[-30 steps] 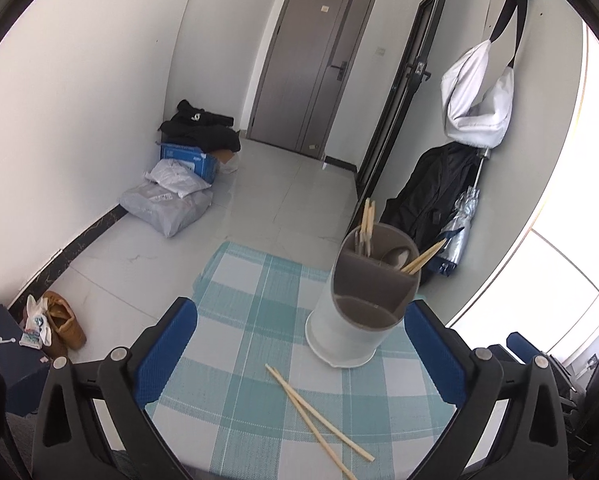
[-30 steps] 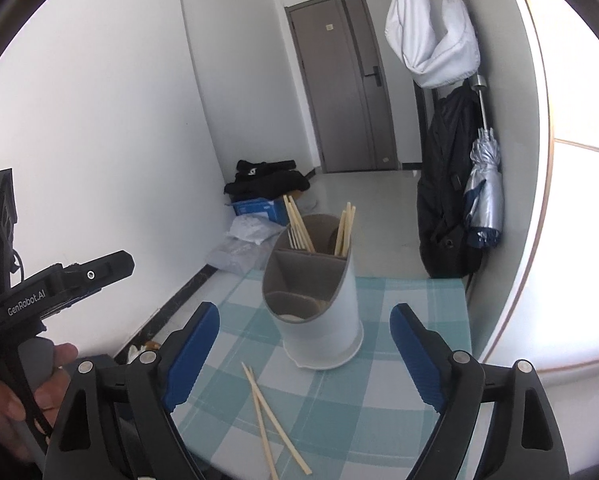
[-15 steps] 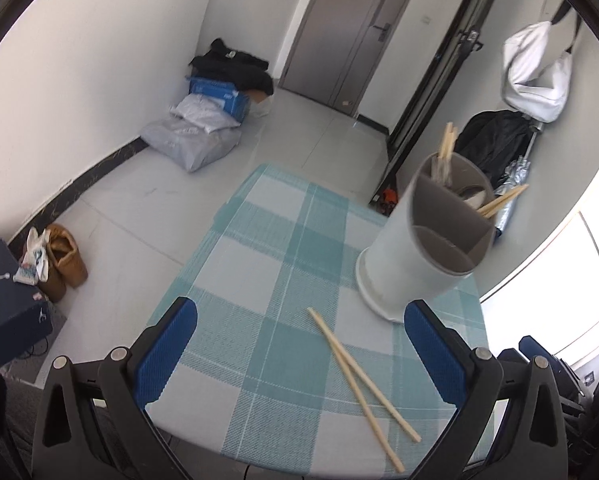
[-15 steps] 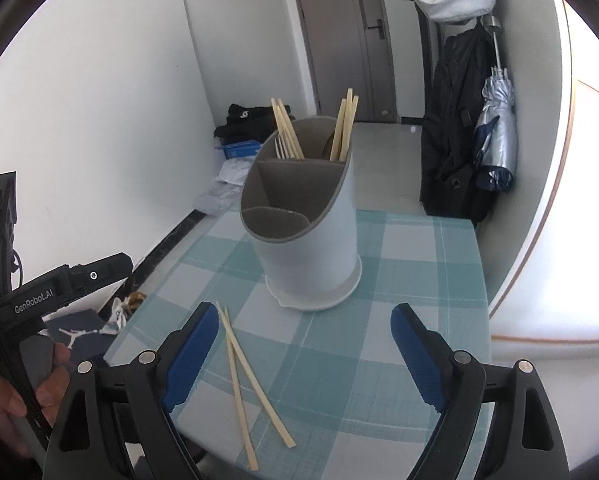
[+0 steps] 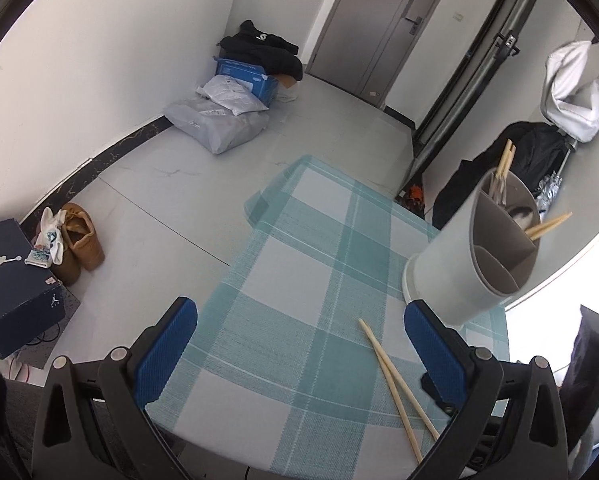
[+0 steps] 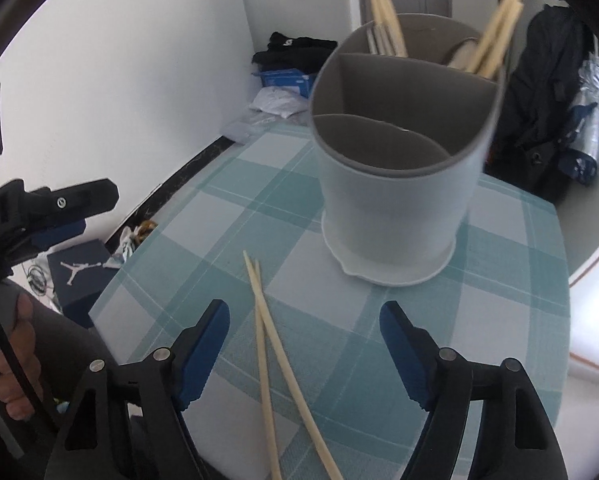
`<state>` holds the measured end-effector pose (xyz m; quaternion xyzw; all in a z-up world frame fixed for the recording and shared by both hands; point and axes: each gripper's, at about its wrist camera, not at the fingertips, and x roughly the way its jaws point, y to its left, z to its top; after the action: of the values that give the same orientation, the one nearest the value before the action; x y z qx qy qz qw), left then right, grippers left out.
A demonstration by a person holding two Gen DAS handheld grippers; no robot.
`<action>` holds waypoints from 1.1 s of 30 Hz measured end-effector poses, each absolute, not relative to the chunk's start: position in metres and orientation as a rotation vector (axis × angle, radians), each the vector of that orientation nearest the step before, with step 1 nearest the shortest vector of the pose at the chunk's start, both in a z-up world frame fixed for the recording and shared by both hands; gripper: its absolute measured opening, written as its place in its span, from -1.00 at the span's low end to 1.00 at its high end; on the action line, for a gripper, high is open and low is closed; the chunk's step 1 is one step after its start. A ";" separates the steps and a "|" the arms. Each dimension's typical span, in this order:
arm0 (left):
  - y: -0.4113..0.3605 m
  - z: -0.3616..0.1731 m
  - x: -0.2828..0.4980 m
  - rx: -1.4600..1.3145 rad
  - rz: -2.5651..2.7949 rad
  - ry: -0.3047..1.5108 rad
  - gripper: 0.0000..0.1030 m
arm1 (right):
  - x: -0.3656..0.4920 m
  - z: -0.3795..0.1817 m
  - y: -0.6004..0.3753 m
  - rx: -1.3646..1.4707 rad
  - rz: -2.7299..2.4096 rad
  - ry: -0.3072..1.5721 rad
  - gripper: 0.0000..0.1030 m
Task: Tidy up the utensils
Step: 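Move both grippers back over the last two loose chopsticks, then lower the right gripper onto a chopstick and grasp it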
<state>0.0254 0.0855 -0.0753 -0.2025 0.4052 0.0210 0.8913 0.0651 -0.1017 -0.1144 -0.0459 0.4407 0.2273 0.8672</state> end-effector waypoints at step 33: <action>0.109 -0.087 0.038 -0.534 0.077 0.894 0.98 | 0.087 -0.119 -0.077 -0.093 0.438 0.945 -0.93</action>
<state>0.0383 0.1089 -0.0867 -0.2550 0.4268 0.0369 0.8669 0.0870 -0.0769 -0.1187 -0.0446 0.4512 0.2093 0.8664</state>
